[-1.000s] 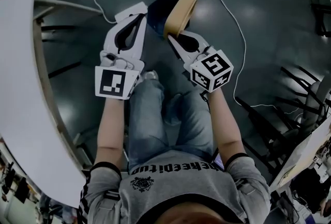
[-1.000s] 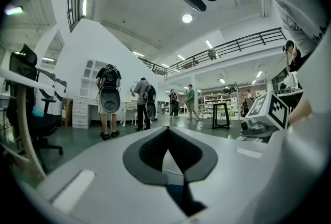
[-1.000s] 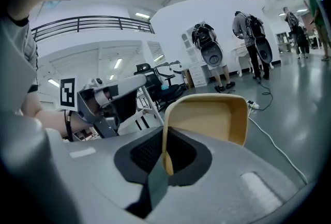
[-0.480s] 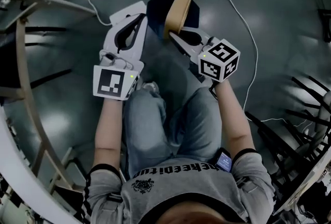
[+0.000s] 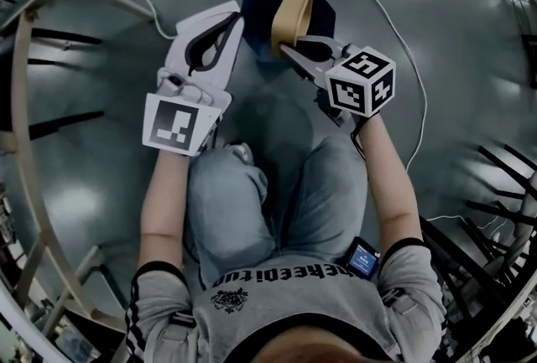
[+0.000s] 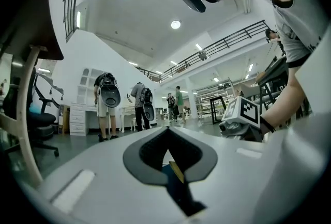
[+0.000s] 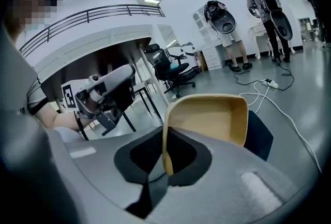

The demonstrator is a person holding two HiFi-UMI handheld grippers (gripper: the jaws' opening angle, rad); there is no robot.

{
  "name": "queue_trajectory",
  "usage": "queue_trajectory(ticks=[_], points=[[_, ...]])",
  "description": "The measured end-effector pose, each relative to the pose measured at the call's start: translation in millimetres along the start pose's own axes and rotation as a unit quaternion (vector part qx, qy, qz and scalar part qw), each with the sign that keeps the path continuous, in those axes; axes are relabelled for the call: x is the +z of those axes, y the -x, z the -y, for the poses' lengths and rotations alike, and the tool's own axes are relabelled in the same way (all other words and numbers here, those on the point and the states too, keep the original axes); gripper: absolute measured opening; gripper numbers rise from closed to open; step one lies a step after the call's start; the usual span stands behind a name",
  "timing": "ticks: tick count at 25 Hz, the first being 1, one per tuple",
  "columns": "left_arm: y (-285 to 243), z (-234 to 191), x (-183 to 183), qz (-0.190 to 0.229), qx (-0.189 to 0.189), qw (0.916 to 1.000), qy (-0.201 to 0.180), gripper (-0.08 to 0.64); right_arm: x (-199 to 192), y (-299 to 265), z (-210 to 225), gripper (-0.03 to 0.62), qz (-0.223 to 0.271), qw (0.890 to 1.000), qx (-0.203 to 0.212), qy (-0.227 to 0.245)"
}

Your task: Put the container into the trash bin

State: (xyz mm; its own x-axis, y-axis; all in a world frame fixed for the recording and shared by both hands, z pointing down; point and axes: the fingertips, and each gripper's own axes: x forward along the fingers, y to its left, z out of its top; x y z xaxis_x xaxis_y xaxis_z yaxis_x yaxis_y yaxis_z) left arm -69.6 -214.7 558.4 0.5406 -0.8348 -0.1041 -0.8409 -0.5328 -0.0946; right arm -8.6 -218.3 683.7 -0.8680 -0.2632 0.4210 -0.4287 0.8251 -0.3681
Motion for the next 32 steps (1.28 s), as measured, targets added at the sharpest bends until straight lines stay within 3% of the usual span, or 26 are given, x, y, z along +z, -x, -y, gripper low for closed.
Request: queue_trajectory(ticks=[5,15,23,32], points=[[-2.6,4.0,-3.4,0.003,0.001,0.9999,-0.013,0.018,-6.4,-3.1,8.8,0.015,-0.025,1.0,0.006,0.015],[-1.0,7.9,-3.4,0.005,0.0,0.9998,-0.02,0.019,-27.4,-24.9,30.0,0.015,-0.139,0.989,0.008,0.051],[3.8,-0.4,-10.4,0.002,0.012,0.9999,-0.012,0.02,-54.6,-46.7,46.0,0.015,-0.266,0.96,0.007,0.086],[11.1,-16.5,-21.1,-0.001,0.025,0.9997,0.001,0.02,-88.3,-72.8,66.1,0.015,-0.397,0.909,0.0,0.125]])
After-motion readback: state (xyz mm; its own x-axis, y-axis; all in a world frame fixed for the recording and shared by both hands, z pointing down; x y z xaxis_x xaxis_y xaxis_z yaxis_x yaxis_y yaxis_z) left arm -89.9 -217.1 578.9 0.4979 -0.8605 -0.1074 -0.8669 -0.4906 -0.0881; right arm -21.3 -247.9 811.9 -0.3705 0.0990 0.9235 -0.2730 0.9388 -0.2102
